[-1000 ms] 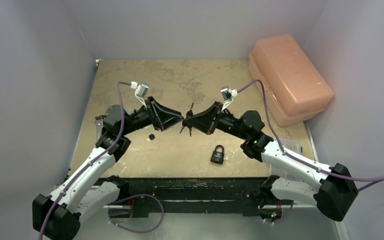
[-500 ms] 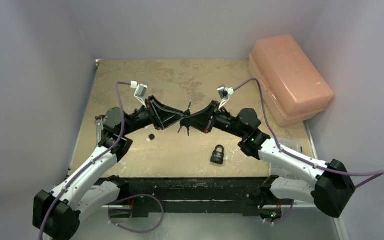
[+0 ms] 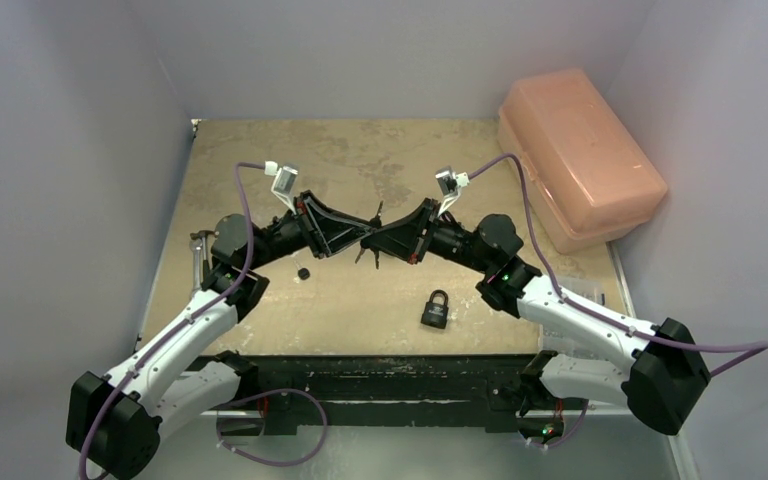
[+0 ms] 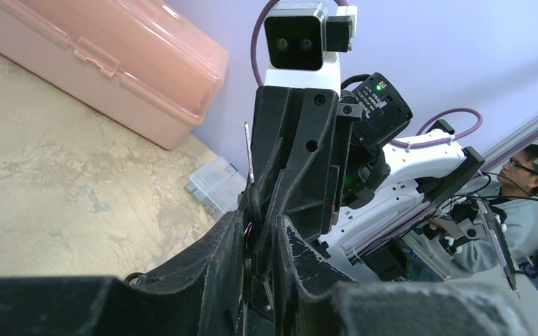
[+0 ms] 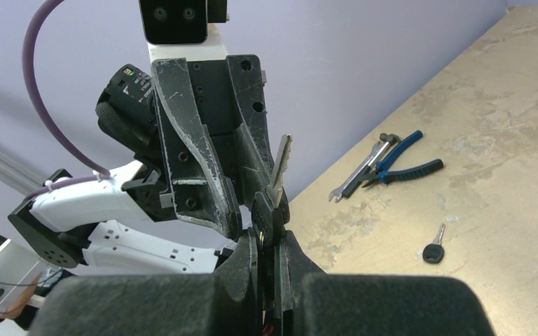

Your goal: Unlock with the key

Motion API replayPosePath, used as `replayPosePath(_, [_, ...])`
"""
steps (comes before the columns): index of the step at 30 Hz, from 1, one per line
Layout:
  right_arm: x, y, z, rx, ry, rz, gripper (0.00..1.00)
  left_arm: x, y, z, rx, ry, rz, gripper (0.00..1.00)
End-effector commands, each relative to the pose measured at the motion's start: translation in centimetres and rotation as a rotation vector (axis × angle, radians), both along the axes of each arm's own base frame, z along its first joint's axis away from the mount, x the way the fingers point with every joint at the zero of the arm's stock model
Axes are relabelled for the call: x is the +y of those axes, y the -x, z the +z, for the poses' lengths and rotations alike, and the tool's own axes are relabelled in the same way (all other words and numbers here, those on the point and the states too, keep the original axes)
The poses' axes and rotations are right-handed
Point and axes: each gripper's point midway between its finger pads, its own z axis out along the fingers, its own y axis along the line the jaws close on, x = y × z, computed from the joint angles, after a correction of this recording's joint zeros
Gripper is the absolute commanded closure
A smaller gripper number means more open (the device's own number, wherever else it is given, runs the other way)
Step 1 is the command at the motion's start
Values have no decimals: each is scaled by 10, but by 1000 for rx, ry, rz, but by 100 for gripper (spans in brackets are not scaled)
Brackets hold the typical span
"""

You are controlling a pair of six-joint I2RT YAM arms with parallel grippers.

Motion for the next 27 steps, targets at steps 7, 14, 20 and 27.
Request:
replayPosePath(7, [11,9,18,-62,-9,46,100,-3,0,5,-12,25,-11,75])
replayPosePath(14, [16,11,16,-73,7,44,100,-4,-1,2,4,34,-12,74])
replayPosePath(20, [16,11,16,-71,6,36,100,-4,-2,0,16,29,-5,95])
replayPosePath(27, [16,10,18,-71,18,35,91,-3,0,-5,26,3,-7,100])
